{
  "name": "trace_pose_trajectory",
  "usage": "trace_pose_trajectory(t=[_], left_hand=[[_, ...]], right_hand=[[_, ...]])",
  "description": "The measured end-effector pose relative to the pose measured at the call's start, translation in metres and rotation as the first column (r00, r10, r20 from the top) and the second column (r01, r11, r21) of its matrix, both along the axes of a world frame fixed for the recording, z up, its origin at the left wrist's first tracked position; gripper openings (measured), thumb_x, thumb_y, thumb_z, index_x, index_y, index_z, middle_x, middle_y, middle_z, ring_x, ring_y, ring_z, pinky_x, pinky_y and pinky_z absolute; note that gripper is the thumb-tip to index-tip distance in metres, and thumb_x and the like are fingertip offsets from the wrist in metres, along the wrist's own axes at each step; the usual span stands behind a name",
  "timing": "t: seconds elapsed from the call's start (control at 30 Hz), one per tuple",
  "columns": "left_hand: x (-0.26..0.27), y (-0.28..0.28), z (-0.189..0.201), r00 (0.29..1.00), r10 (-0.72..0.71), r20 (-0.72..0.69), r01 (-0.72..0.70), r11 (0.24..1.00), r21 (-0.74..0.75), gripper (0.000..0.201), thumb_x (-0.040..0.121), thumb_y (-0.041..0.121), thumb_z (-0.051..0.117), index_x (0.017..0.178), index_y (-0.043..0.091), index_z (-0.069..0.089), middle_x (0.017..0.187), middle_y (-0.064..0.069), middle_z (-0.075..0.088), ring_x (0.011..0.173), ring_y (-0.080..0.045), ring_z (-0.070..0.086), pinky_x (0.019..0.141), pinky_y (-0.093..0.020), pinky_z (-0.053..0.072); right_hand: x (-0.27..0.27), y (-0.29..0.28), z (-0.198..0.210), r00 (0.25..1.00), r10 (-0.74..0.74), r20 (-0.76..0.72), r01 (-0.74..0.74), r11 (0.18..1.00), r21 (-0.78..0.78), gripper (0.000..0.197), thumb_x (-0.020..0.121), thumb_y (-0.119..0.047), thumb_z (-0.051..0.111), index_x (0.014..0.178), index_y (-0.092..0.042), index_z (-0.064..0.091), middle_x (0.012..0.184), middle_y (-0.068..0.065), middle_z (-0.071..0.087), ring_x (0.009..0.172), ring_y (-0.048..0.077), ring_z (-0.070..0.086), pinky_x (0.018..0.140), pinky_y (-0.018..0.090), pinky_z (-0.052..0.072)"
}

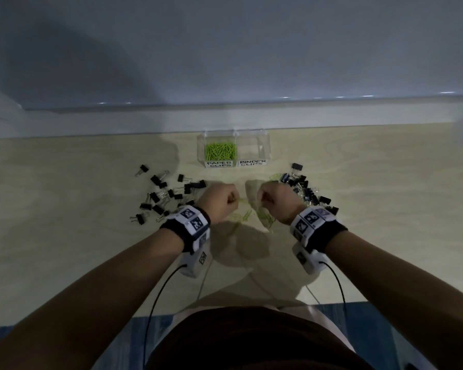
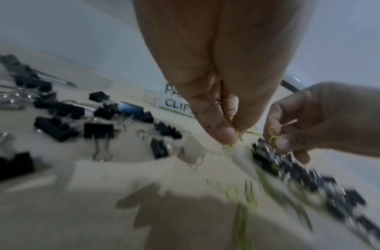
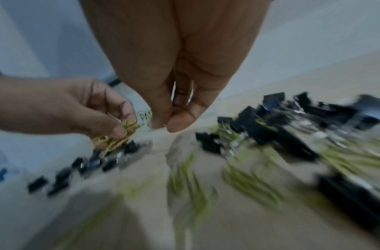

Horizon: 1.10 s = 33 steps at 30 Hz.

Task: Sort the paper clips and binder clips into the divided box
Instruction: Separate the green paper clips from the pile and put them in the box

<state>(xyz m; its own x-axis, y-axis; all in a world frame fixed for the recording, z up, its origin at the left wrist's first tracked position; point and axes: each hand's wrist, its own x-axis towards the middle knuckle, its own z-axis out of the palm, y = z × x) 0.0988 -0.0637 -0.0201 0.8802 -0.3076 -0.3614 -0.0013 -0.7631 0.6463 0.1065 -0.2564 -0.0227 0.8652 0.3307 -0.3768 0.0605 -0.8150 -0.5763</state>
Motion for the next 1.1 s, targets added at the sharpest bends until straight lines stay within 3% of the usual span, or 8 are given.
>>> trace_pose_trajectory(t=[0.13,0.23,0.37,0.6,0.7,0.87,0.93,1.1], left_hand=[[0.036,0.021,0.024,0.975,0.22,0.03,-0.213,0.967,-0.141,0.008,0.086,0.01,0.062,0.094,0.008,0.064,0.084,-0.002,0.066,0.072,-0.012,0.061,0.066,-0.018,0.049],[0.066,0.033,0.036,0.931,0.333,0.15,-0.309,0.937,-0.16,0.007,0.086,0.009,0.063,0.091,0.004,0.064,0.08,-0.004,0.065,0.066,-0.01,0.059,0.061,-0.012,0.046],[0.098,0.029,0.038,0.906,0.339,0.253,-0.338,0.94,-0.049,0.005,0.083,0.005,0.061,0.085,0.004,0.065,0.08,-0.009,0.067,0.071,-0.02,0.063,0.066,-0.029,0.053],[0.101,0.009,0.028,0.944,0.153,0.292,-0.212,0.959,0.186,0.022,0.087,0.013,0.057,0.106,0.003,0.062,0.11,-0.014,0.061,0.098,-0.029,0.059,0.086,-0.035,0.048],[0.081,-0.009,0.025,0.937,0.043,0.348,-0.102,0.983,0.154,0.02,0.089,0.012,0.053,0.106,0.008,0.062,0.113,-0.009,0.057,0.097,-0.025,0.057,0.085,-0.033,0.046],[0.041,-0.06,0.004,0.951,-0.262,0.162,0.245,0.963,0.114,0.023,0.089,0.012,0.055,0.111,0.011,0.062,0.113,-0.004,0.055,0.099,-0.021,0.055,0.087,-0.032,0.046],[0.031,-0.075,-0.006,0.942,-0.317,0.112,0.3,0.943,0.148,0.027,0.088,0.014,0.059,0.115,0.011,0.061,0.115,-0.006,0.053,0.102,-0.024,0.053,0.089,-0.036,0.047],[0.019,-0.091,-0.019,0.938,-0.33,0.103,0.299,0.924,0.239,0.04,0.08,0.031,0.071,0.114,0.013,0.059,0.115,-0.008,0.049,0.102,-0.025,0.05,0.088,-0.039,0.048]], right_hand=[[0.042,0.028,0.024,0.987,-0.11,0.12,0.093,0.986,0.139,0.014,0.078,0.005,0.061,0.075,-0.009,0.065,0.078,0.002,0.067,0.071,0.014,0.061,0.068,0.021,0.05],[0.078,0.056,0.029,0.967,-0.14,0.215,0.114,0.985,0.13,0.012,0.08,0.001,0.059,0.075,-0.009,0.066,0.078,0.006,0.069,0.074,0.019,0.063,0.074,0.031,0.055],[0.102,0.082,0.026,0.974,-0.132,0.182,0.127,0.991,0.036,0.009,0.08,-0.006,0.061,0.084,-0.012,0.066,0.088,0.007,0.069,0.08,0.02,0.063,0.077,0.029,0.054],[0.082,0.029,0.032,0.949,-0.278,0.15,0.233,0.937,0.261,0.015,0.08,-0.002,0.066,0.092,-0.009,0.07,0.091,0.004,0.071,0.08,0.014,0.067,0.076,0.023,0.053],[0.055,-0.026,0.022,0.911,-0.392,0.126,0.36,0.907,0.218,0.012,0.078,-0.002,0.069,0.087,-0.01,0.07,0.085,0.007,0.071,0.075,0.016,0.065,0.07,0.022,0.051],[-0.004,-0.078,-0.005,0.905,-0.398,0.151,0.398,0.917,0.032,0.015,0.076,0.0,0.063,0.081,-0.011,0.071,0.082,0.01,0.071,0.075,0.026,0.065,0.074,0.034,0.054],[-0.02,-0.079,-0.012,0.909,-0.356,0.216,0.352,0.934,0.057,0.015,0.075,0.002,0.062,0.078,-0.009,0.071,0.083,0.013,0.068,0.074,0.03,0.064,0.072,0.04,0.054],[-0.036,-0.069,-0.024,0.932,-0.281,0.229,0.29,0.957,-0.003,0.021,0.074,-0.011,0.069,0.095,-0.006,0.07,0.099,0.012,0.061,0.084,0.028,0.059,0.074,0.03,0.049]])
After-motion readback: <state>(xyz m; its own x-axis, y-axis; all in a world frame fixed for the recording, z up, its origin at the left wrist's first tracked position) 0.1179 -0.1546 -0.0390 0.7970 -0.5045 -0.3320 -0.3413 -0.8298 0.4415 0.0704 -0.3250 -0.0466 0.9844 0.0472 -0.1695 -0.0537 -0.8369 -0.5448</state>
